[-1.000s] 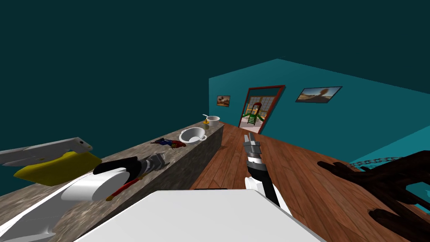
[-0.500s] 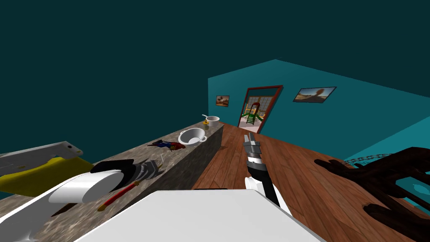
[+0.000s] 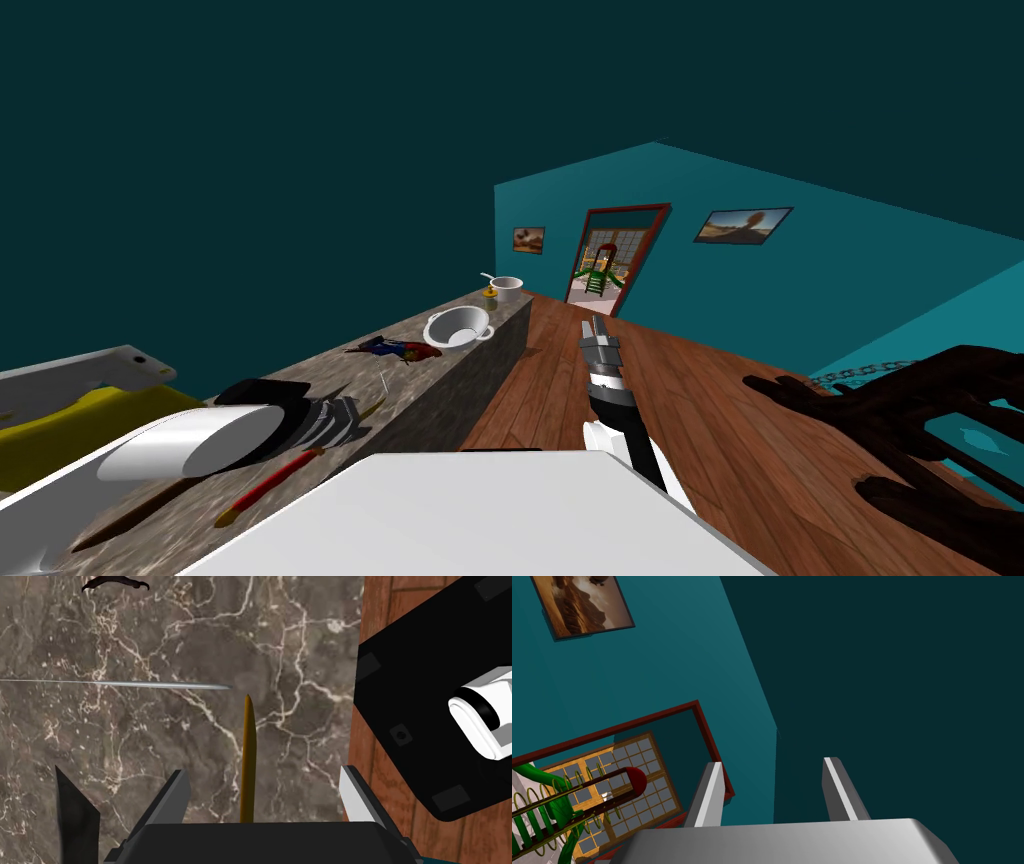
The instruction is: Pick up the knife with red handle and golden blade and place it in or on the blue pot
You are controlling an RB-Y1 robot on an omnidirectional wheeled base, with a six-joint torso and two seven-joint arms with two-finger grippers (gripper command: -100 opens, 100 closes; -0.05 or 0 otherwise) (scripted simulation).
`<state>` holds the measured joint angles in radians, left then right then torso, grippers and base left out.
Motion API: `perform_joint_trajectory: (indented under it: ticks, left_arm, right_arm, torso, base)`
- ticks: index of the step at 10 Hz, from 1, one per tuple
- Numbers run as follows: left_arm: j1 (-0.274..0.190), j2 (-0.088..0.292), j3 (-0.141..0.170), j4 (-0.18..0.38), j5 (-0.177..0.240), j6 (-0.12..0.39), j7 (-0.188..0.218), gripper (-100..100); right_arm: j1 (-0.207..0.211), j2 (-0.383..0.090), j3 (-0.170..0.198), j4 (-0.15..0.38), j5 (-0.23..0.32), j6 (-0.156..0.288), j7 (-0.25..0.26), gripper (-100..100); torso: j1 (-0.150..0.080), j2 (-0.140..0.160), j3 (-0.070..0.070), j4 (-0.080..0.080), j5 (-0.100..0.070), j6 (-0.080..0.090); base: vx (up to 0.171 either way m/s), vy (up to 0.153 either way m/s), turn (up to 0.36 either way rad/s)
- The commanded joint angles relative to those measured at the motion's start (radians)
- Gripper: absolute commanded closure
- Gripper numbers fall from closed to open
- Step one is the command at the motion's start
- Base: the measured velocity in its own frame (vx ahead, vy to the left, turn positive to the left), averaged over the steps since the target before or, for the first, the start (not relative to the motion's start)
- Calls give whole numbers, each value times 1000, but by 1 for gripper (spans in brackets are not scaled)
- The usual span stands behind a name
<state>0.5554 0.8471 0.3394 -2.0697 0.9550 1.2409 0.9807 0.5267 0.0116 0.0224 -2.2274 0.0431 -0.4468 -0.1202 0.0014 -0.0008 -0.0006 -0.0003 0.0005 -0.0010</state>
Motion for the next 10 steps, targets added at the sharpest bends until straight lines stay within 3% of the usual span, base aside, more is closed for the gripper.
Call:
perform_joint_trajectory:
  ticks: [1,10]
  left_arm:
    - [6,25,5,18,22,50,21,-100]
    - [34,114,30,74,103,273,81,-100]
  right_arm:
    - [0,0,0,0,0,0,0,0]
    - [0,0,0,0,0,0,0,0]
  torso:
    - [0,0,0,0,0,0]
    - [0,0,0,0,0,0]
  base:
    - [29,36,-40]
    - [20,26,-29]
